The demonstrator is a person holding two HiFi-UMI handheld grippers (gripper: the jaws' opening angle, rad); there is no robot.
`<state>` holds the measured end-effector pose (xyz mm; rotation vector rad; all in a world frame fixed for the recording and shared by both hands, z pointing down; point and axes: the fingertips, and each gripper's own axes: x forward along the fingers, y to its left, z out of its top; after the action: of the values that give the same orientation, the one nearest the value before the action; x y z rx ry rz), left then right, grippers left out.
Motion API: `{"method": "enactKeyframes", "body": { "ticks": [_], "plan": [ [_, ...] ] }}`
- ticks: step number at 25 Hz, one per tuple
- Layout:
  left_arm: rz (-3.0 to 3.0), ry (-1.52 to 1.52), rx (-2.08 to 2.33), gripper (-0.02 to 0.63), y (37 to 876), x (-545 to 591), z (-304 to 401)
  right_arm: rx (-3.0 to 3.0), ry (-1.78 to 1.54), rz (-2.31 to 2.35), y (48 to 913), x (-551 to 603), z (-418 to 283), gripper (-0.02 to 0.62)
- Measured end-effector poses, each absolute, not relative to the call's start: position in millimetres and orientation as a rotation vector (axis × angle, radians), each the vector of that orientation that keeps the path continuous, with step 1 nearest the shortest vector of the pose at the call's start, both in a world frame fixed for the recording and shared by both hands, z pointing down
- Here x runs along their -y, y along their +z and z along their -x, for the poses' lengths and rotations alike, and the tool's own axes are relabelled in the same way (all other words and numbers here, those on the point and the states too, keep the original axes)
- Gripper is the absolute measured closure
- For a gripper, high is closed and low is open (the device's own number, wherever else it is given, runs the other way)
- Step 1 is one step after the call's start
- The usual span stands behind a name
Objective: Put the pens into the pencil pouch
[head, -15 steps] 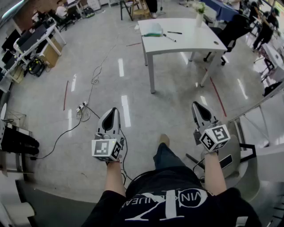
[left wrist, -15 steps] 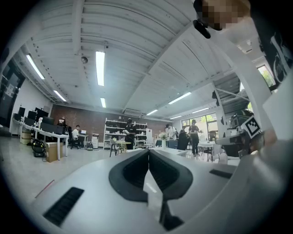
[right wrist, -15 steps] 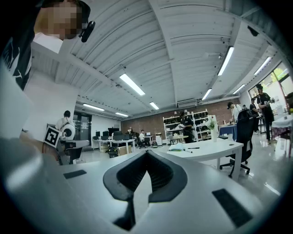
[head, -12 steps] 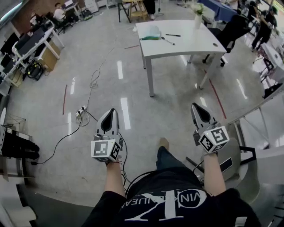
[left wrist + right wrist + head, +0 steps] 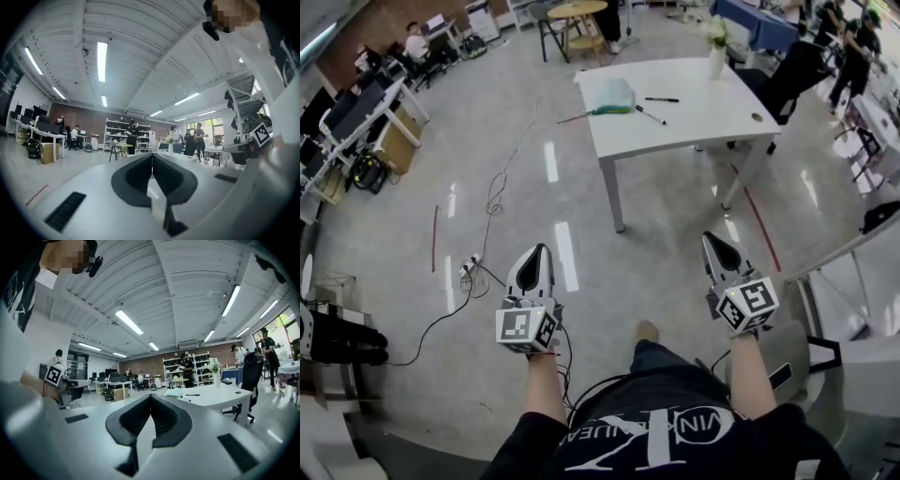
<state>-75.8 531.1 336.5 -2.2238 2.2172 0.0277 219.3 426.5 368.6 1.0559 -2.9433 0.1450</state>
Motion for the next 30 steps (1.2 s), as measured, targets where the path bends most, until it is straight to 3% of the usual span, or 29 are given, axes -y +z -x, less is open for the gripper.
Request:
{"method": "enactKeyframes", "body": {
  "ticks": [3, 7, 11, 30],
  "plan": [
    [2.221, 0.019, -2.22, 0.601, 334, -504, 84, 2.935, 0.177, -1.082, 368, -394, -213, 0.586],
    [2.223, 0.04, -2.189, 0.592, 326, -465, 92, 2.95, 0.195, -1.078, 366, -352, -203, 0.52],
    [2.215, 0.044, -2.185, 0.493, 327, -429, 90, 2.952, 0.211, -1.047, 373, -317, -205, 0.459],
    [2.274, 0.049, -2.155, 0.486, 335, -334, 105, 2.949, 0.298, -1.055, 385, -242, -196, 0.445]
  ]
}}
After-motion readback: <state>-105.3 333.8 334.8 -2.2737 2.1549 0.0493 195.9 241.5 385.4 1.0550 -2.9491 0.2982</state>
